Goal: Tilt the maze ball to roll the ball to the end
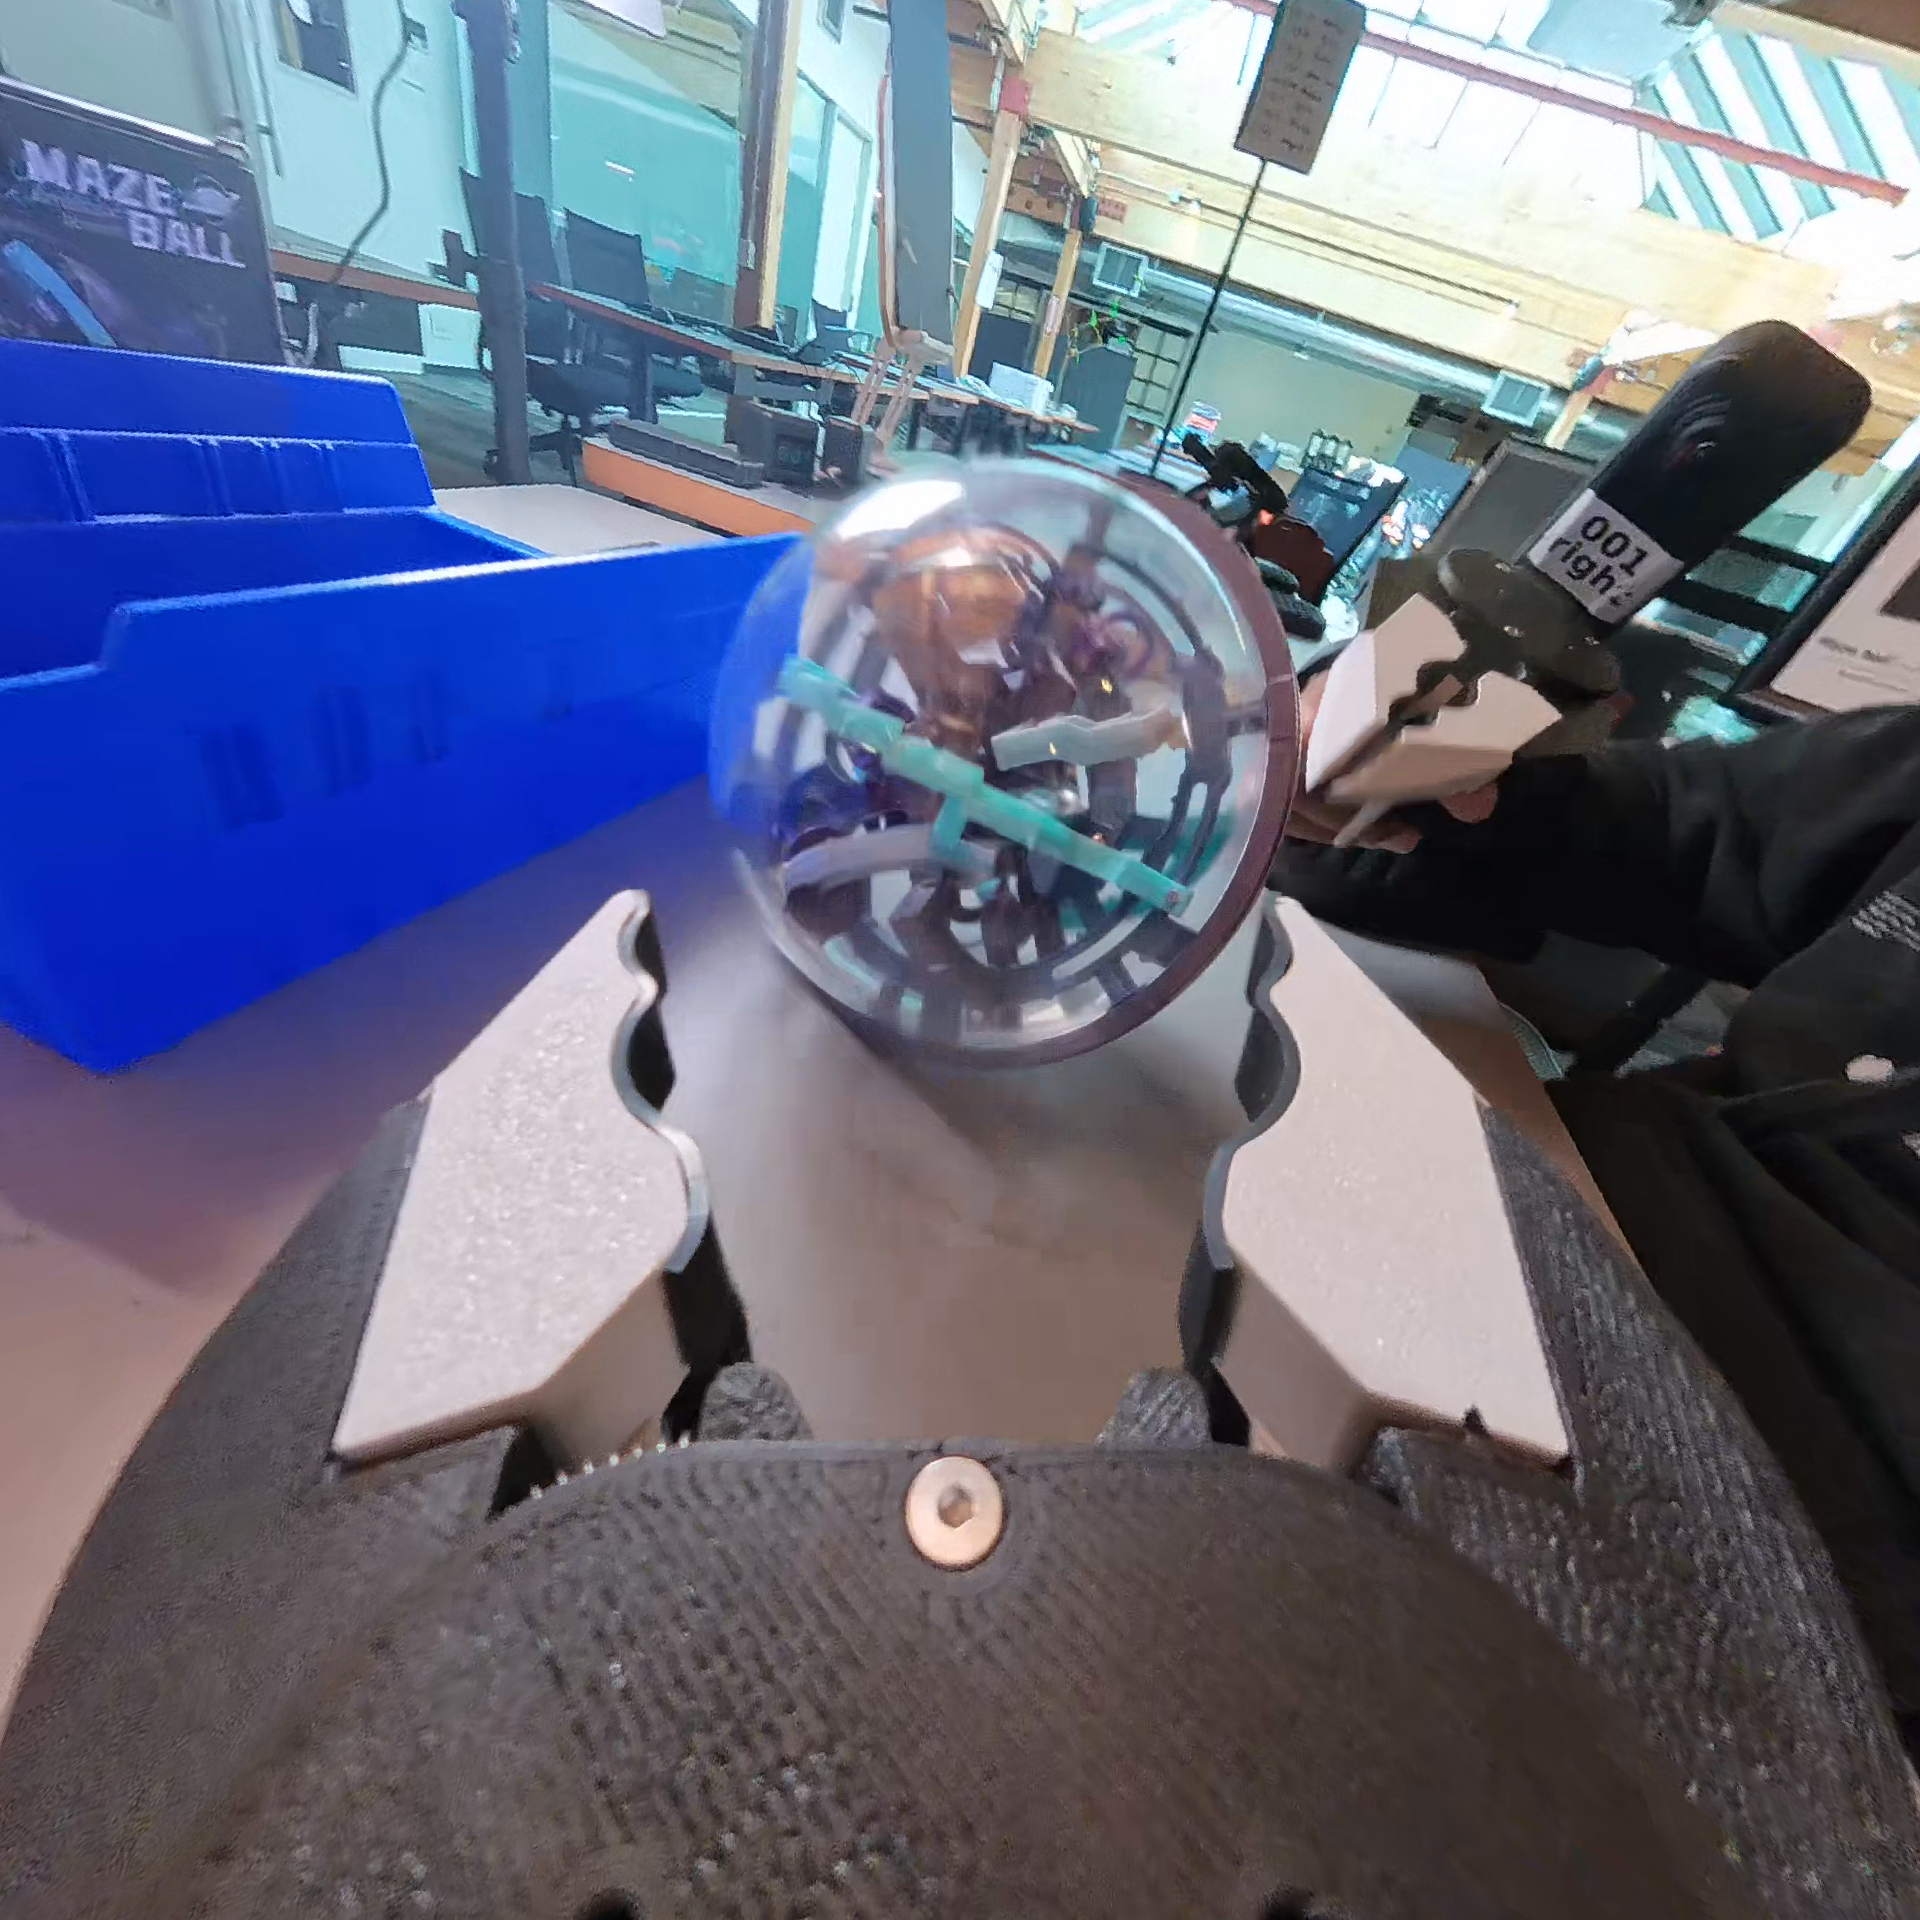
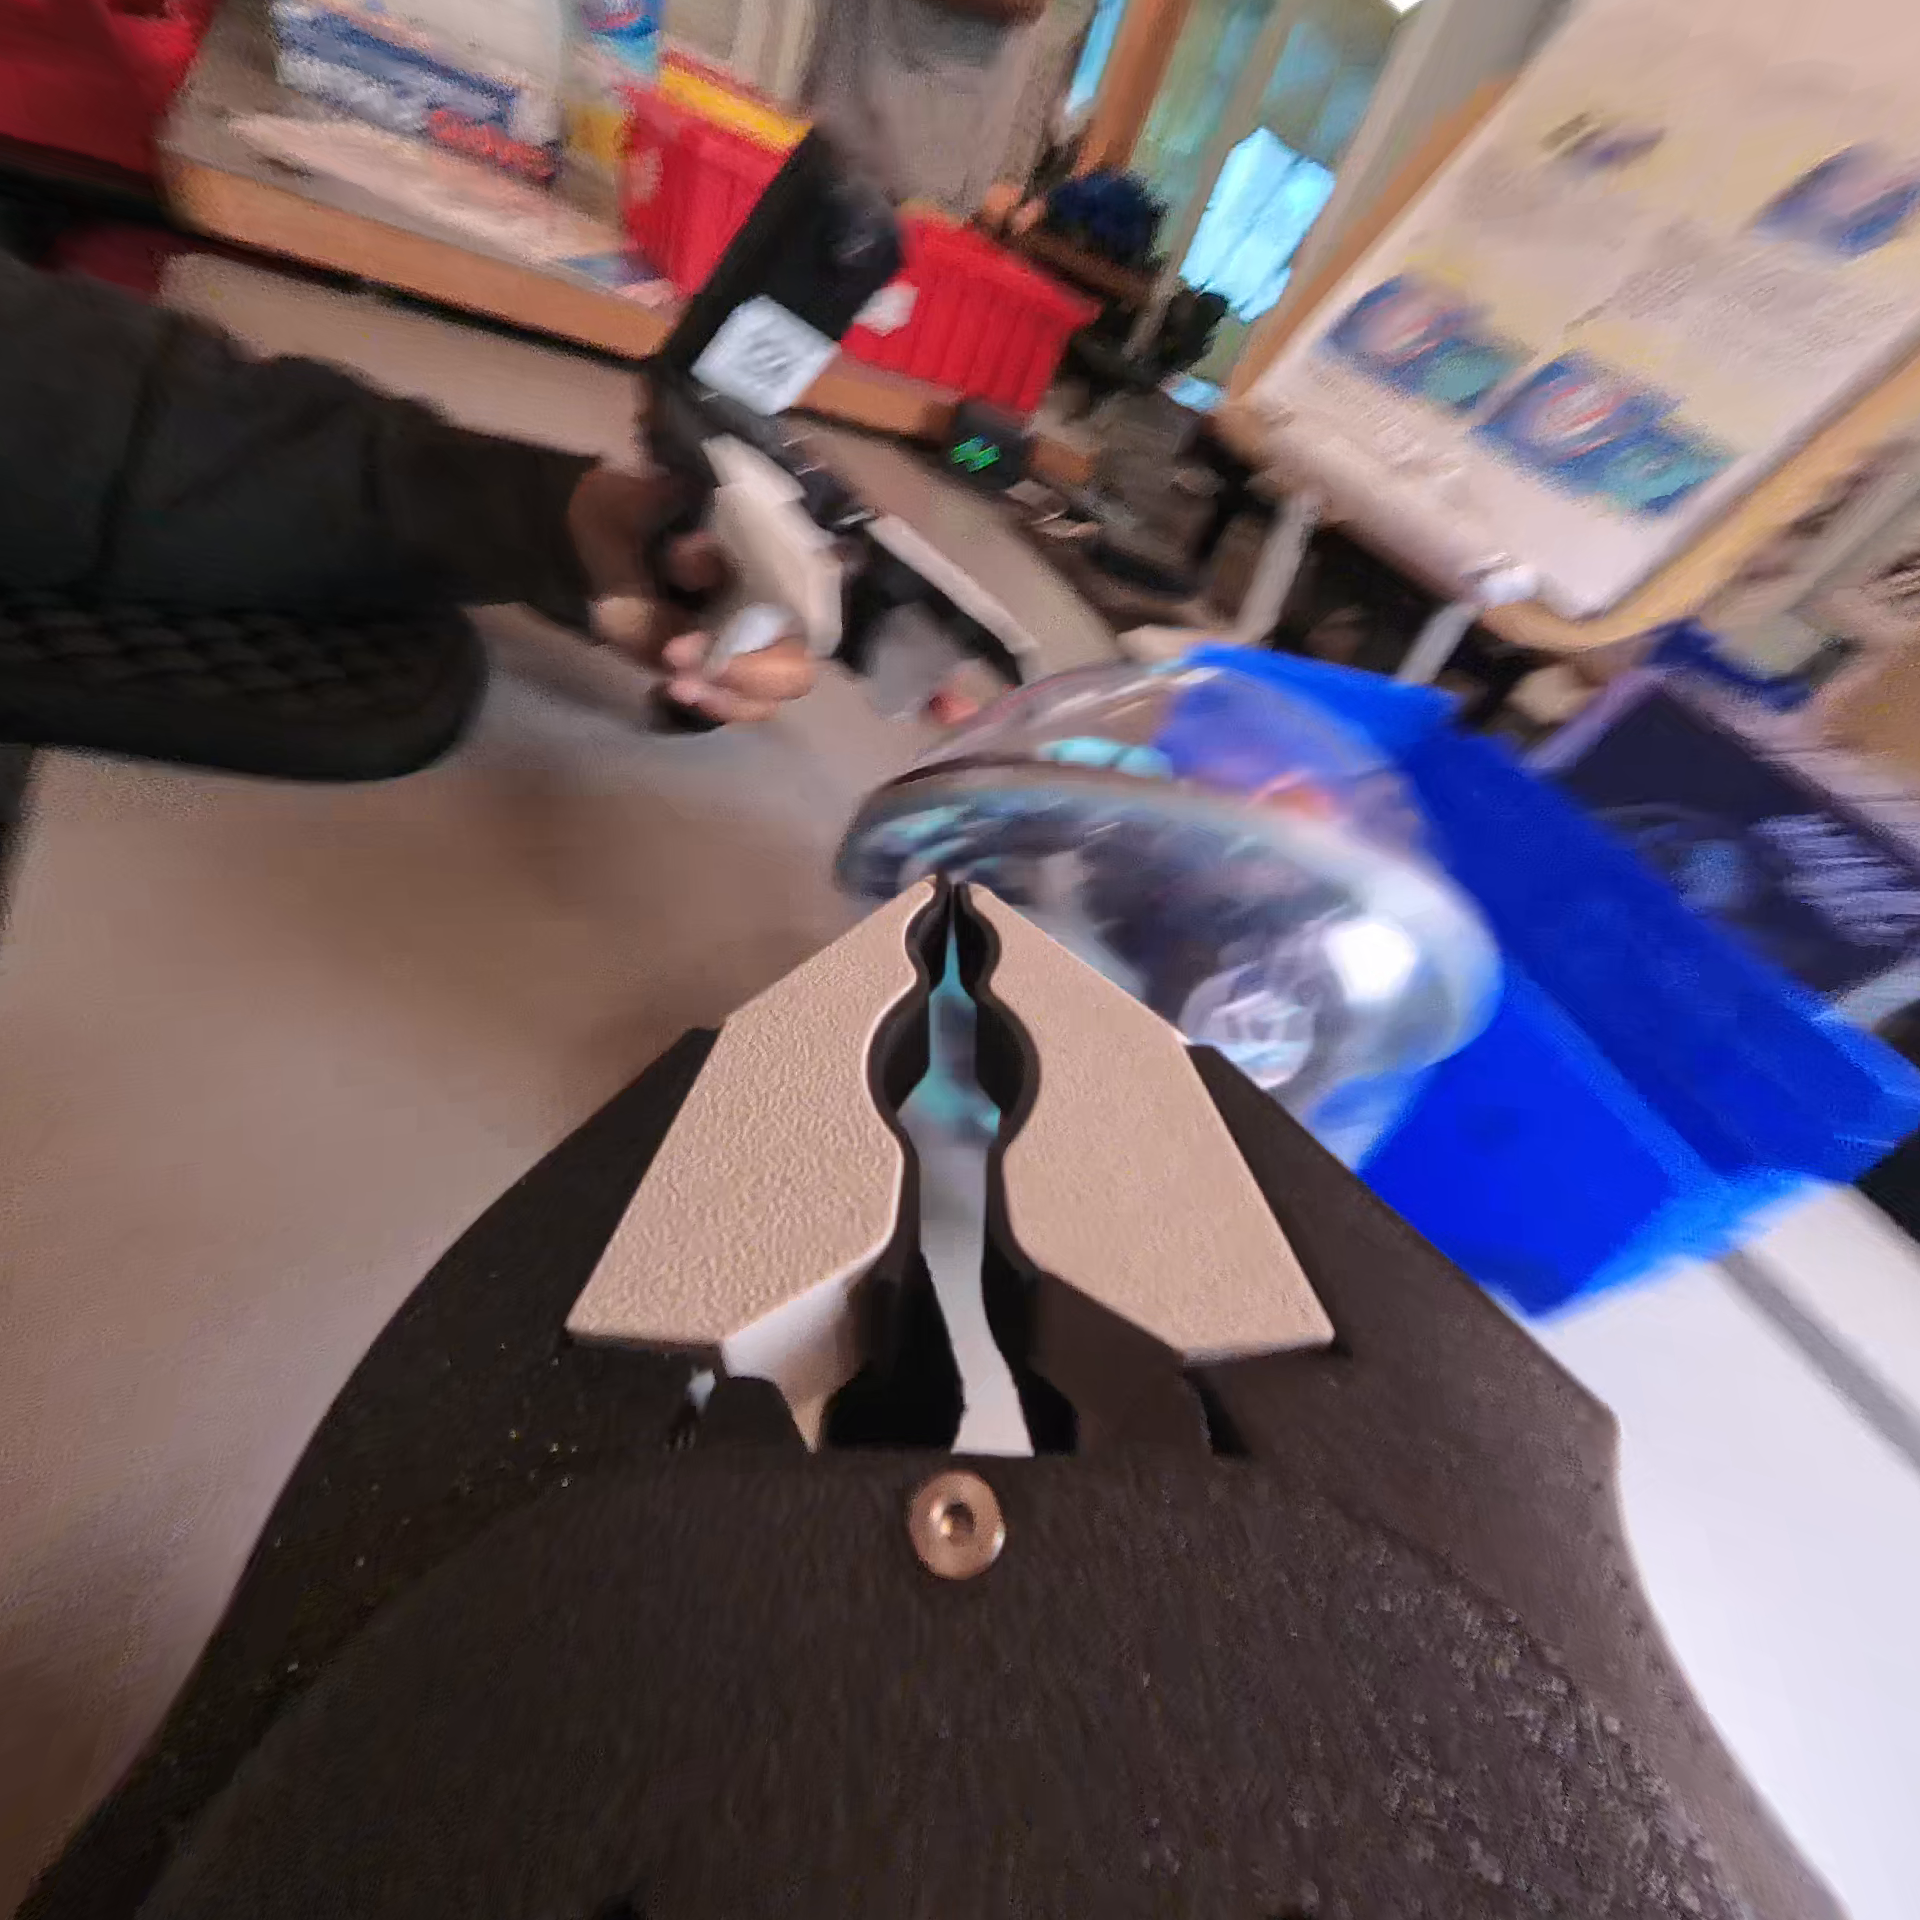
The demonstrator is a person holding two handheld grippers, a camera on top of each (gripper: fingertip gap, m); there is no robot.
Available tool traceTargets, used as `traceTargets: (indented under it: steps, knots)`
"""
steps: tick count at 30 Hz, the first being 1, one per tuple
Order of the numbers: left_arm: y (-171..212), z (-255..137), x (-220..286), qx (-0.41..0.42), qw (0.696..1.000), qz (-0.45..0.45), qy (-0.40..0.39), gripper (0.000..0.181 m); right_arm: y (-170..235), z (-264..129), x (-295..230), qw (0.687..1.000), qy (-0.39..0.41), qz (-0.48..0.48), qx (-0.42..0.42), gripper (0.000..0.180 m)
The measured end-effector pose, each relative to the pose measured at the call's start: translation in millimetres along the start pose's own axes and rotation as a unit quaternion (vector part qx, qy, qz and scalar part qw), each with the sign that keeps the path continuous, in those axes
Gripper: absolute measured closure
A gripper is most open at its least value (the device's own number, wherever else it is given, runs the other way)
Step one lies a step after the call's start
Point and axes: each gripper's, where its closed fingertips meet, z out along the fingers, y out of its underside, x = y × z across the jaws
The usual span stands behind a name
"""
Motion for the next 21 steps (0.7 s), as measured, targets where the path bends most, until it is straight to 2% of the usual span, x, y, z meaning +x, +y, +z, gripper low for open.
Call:
traceTargets:
  steps: [2, 4, 6, 7, 8, 10, 12, 16, 19, 21]
  knots:
    - [-7.9, 8.7, -1.5, 0.02, 1.0, -0.006, -0.017, 0.059, -1.8, -20.5, 53.7, 0.997, 0.077, -0.026, 0.01, 0.171]
    - [-1.0, 31.5, 0.1, 0.006, 1.0, -0.015, -0.02, 0.057, 17.6, -22.2, 78.8, 0.998, 0.064, 0.014, -0.02, 0.16]
    - [26.3, 58.0, 5.2, -0.077, 0.996, -0.035, -0.001, 0.053, 34.4, -9.0, 78.3, 0.997, 0.045, 0.003, -0.065, 0.166]
    - [29.8, 67.3, 7.0, -0.09, 0.995, -0.044, 0.007, 0.049, 34.4, -3.1, 81.0, 0.996, 0.058, -0.024, -0.065, 0.172]
    - [32.6, 73.1, 1.7, -0.099, 0.994, -0.051, -0.009, 0.046, 29.5, 1.5, 83.4, 0.996, 0.062, -0.031, -0.052, 0.171]
    - [37.3, 76.2, 0.5, -0.116, 0.991, -0.07, -0.003, 0.064, 22.2, 7.6, 90.0, 0.998, 0.052, -0.006, -0.047, 0.167]
    - [28.1, 75.9, 1.2, -0.088, 0.993, -0.073, 0.0, 0.073, 18.7, 10.7, 97.7, 0.998, 0.051, -0.005, -0.047, 0.167]
    - [28.3, 69.3, -5.6, -0.107, 0.994, -0.024, -0.023, 0.075, 18.0, 12.0, 103.1, 0.997, 0.056, -0.005, -0.046, 0.165]
    - [6.8, 59.6, -25.3, -0.09, 0.994, 0.019, -0.054, 0.079, 24.6, 13.2, 101.4, 0.997, 0.051, -0.002, -0.055, 0.163]
    - [-9.6, 57.2, -36.4, -0.082, 0.993, 0.047, -0.065, 0.07, 27.8, 15.4, 97.3, 0.997, 0.043, 0.0, -0.056, 0.167]
